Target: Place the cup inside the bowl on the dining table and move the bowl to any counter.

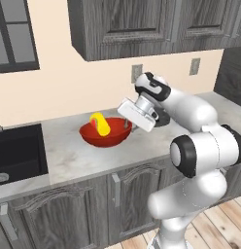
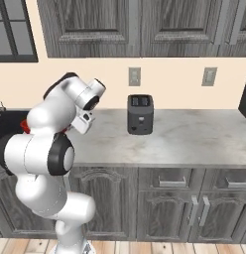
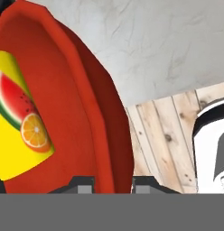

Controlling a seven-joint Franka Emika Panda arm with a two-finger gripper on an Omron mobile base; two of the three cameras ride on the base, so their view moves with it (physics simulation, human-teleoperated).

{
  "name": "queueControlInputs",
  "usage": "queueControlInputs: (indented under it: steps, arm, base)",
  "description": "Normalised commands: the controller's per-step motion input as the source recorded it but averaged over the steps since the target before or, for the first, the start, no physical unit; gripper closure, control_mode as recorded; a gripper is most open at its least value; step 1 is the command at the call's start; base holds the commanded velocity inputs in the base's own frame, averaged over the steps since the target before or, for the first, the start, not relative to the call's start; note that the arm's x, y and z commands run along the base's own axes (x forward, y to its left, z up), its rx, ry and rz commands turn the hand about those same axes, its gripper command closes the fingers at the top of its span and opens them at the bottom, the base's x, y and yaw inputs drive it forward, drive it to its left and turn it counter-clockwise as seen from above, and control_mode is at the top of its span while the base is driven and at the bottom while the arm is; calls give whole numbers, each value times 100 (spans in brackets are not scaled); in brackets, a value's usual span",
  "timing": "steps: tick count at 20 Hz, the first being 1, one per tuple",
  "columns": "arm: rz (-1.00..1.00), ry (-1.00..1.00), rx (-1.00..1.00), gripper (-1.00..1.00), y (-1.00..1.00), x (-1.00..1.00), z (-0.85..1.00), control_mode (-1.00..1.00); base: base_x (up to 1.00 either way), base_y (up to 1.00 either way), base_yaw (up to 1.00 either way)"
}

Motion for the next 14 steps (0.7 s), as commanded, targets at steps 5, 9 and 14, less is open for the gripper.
queueControlInputs:
  steps: [5,9,14]
  arm:
    - [0,-2,8,100,0,0,-26,-100]
    - [0,-10,5,100,0,8,-22,-100]
    - [0,-13,2,100,0,38,-25,-100]
  base:
    - [0,0,0]
    - [0,0,0]
    - [0,0,0]
